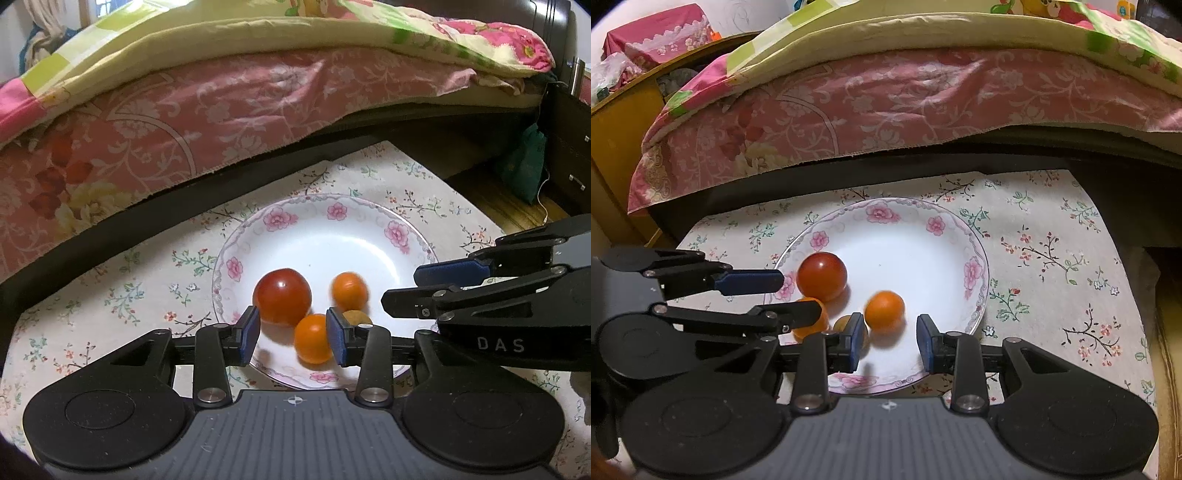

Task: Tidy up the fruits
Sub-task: 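Lower both tools into the plate and release the tangerines, then withdraw both open tools from the plate toward the table fruit, then grasp a red tomato with the right tool while the left grasps a yellow round fruit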

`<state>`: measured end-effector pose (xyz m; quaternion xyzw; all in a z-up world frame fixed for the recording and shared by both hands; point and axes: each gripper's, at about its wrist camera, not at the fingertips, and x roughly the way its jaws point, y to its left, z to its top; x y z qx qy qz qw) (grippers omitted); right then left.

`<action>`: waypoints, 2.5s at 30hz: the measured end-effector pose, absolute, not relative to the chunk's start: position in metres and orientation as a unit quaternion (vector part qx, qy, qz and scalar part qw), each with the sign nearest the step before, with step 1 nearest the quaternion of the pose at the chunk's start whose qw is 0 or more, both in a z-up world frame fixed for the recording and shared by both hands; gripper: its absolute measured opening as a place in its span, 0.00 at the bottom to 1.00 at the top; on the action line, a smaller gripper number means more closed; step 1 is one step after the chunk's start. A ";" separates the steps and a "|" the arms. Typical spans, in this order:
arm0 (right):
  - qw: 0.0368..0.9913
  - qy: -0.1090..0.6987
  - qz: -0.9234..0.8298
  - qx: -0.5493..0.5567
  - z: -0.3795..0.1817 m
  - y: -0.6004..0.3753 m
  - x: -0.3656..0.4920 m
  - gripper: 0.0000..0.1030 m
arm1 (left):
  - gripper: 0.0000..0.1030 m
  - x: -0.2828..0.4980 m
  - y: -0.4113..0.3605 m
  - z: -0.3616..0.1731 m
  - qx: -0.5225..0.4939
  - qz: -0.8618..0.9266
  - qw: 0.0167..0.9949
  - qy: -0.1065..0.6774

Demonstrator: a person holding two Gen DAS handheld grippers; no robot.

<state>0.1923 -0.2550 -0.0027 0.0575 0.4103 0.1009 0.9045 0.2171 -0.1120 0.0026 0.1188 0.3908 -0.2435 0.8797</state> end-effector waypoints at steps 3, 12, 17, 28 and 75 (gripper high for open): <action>0.905 0.410 0.100 0.059 -0.002 -0.255 0.192 0.32 | 0.48 0.216 -0.110 0.007 0.119 -0.243 0.882 0.387; 0.907 0.401 0.108 0.062 0.008 -0.251 0.187 0.32 | 0.50 0.207 -0.101 0.020 0.115 -0.235 0.888 0.377; 0.909 0.396 0.116 0.063 0.016 -0.247 0.181 0.32 | 0.50 0.199 -0.095 0.028 0.112 -0.232 0.892 0.371; 0.906 0.398 0.132 0.062 0.021 -0.236 0.162 0.33 | 0.55 0.180 -0.082 0.038 0.114 -0.231 0.895 0.363; 0.861 0.430 0.271 -0.009 -0.030 -0.100 0.107 0.37 | 0.66 0.118 0.043 0.004 0.128 -0.183 0.870 0.440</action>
